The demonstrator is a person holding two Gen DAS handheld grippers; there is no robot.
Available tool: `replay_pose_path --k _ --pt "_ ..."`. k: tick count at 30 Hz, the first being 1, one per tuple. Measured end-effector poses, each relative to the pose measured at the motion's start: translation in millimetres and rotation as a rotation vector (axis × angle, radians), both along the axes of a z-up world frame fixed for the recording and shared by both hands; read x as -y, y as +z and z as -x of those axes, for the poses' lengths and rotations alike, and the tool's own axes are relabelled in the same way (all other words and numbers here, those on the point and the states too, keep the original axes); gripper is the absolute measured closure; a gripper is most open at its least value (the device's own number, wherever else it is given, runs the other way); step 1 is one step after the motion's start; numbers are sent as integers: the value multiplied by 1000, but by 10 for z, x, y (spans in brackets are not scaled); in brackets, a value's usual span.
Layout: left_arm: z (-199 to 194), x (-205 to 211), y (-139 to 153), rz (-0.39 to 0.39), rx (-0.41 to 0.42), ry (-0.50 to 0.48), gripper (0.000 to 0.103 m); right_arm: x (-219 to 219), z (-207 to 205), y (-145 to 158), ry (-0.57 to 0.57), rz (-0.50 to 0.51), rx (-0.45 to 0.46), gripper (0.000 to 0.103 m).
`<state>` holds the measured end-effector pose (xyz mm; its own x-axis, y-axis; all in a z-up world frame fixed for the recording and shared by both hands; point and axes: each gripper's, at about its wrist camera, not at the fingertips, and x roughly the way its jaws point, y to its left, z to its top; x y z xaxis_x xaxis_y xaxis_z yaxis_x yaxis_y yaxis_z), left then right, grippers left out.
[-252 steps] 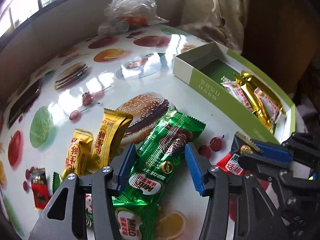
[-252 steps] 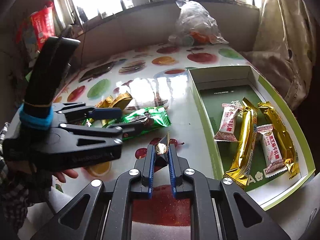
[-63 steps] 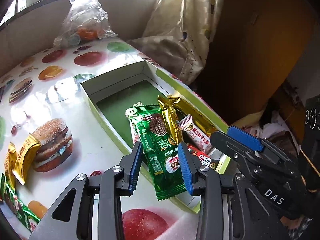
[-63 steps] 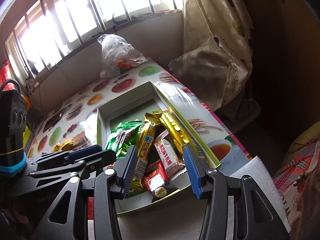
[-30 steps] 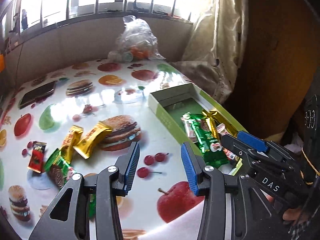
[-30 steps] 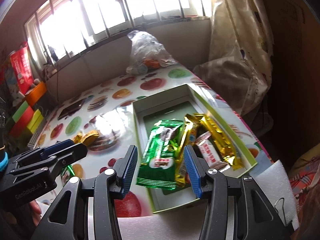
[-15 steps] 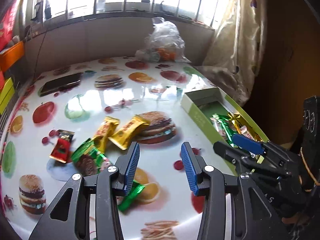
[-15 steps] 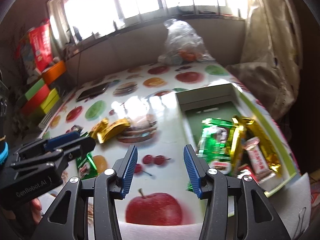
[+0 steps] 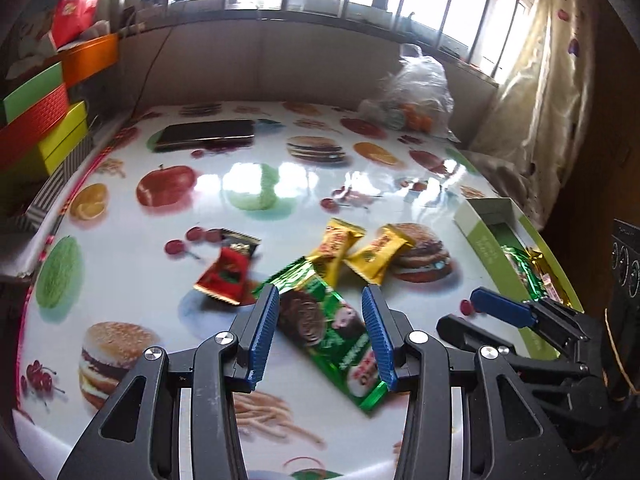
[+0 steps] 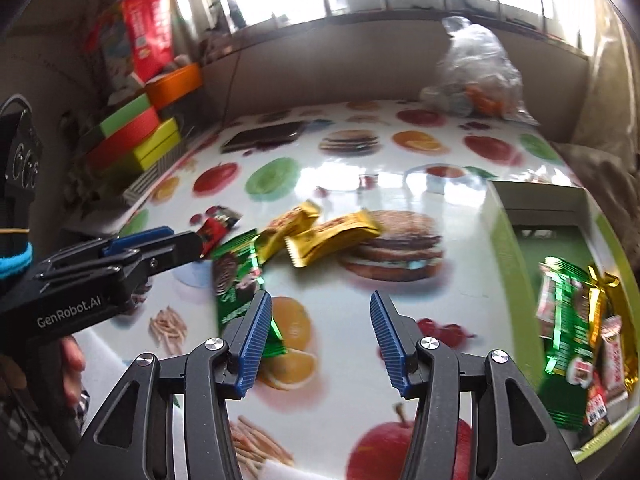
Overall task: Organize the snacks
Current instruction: 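Move both grippers back over the snack pile, then grasp a green Milo packet with the right gripper while the left grasps a red-black candy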
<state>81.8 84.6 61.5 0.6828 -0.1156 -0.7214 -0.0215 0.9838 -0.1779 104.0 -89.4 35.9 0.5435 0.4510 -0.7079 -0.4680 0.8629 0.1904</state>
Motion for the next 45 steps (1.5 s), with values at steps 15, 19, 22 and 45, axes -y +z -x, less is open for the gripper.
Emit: replay_pose_path --k 15,19,22,45 --pt "6 -536 -119 27 -21 118 58 -616 -105 -227 177 63 -47 49" --pt "12 -605 -183 35 -33 130 58 -756 -142 -312 202 94 -63 48" --pt "19 -655 -222 42 -40 139 58 -830 -165 -386 212 123 -77 48" --pt "-65 -759 -324 50 -69 148 58 -1021 -138 -444 194 246 19 61"
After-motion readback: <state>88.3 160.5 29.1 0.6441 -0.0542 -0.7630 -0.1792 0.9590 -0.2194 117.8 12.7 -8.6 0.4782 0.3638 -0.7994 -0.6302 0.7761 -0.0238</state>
